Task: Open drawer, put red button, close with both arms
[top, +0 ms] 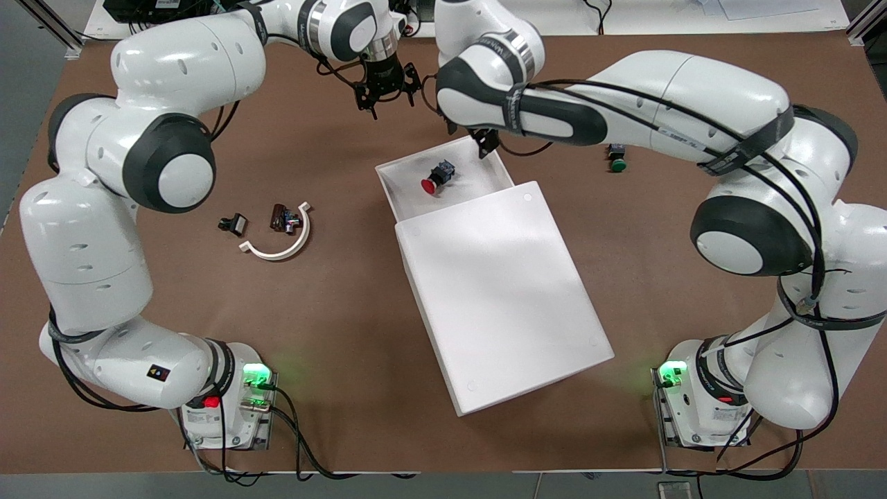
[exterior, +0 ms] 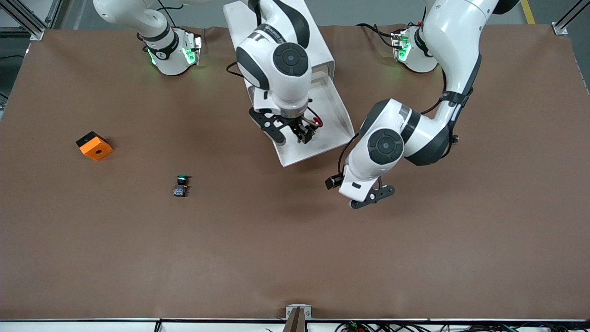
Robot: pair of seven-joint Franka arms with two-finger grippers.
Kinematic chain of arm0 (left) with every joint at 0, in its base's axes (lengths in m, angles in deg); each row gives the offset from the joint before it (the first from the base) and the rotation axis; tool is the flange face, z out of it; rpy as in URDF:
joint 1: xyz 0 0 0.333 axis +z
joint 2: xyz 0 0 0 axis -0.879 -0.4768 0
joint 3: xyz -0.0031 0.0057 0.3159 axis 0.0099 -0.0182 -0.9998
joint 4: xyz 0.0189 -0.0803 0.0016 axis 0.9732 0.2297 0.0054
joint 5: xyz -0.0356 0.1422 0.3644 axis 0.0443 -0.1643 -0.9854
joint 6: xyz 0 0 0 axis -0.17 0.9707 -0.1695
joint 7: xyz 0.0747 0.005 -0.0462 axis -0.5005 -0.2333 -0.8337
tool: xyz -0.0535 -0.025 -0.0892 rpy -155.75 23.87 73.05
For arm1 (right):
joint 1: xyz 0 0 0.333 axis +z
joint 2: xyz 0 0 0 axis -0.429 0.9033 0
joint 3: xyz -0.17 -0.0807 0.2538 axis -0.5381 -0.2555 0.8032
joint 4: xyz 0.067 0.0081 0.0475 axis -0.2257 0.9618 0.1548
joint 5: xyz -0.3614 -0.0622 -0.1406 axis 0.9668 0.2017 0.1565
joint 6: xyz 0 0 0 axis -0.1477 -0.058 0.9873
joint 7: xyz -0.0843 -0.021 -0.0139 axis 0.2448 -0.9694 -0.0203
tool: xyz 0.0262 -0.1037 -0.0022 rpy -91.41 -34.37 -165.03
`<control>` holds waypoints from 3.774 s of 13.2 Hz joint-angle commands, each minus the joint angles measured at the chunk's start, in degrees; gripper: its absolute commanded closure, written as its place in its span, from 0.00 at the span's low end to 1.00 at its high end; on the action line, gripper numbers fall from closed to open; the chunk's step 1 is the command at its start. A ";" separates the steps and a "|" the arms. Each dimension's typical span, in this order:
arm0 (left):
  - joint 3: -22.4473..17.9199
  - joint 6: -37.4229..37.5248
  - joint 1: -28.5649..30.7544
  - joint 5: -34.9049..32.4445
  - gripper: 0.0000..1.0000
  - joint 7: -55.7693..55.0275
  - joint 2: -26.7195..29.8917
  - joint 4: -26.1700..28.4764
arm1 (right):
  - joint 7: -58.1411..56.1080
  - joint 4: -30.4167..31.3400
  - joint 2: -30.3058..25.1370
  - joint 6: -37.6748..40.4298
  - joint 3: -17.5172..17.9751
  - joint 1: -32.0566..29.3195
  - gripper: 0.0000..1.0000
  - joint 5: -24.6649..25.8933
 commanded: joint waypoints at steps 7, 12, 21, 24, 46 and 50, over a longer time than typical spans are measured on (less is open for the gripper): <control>2.09 -3.72 -3.06 -0.85 0.00 -4.08 3.03 6.29 | -20.49 0.62 -9.00 11.55 0.63 -10.17 0.00 -0.02; 2.09 -4.78 -5.52 -1.11 0.00 -5.50 1.71 6.55 | -38.59 0.53 -12.52 17.97 0.46 -18.87 0.00 -0.01; 2.53 -4.78 -7.90 -1.11 0.00 -8.65 1.36 7.96 | -79.72 -4.56 -12.44 25.71 0.46 -38.99 0.00 0.16; 4.02 -4.08 -8.34 -1.11 0.00 -11.81 1.27 8.31 | -88.79 -4.56 -12.44 25.71 0.46 -43.58 0.00 0.33; 16.59 -0.12 -8.34 3.20 0.00 -27.11 -1.53 8.31 | -95.68 -11.60 -16.99 29.57 0.98 -52.29 0.00 6.40; 17.73 -0.12 -8.34 7.66 0.00 -28.17 -2.16 8.31 | -95.93 -10.81 -20.34 31.69 1.07 -52.12 0.00 3.95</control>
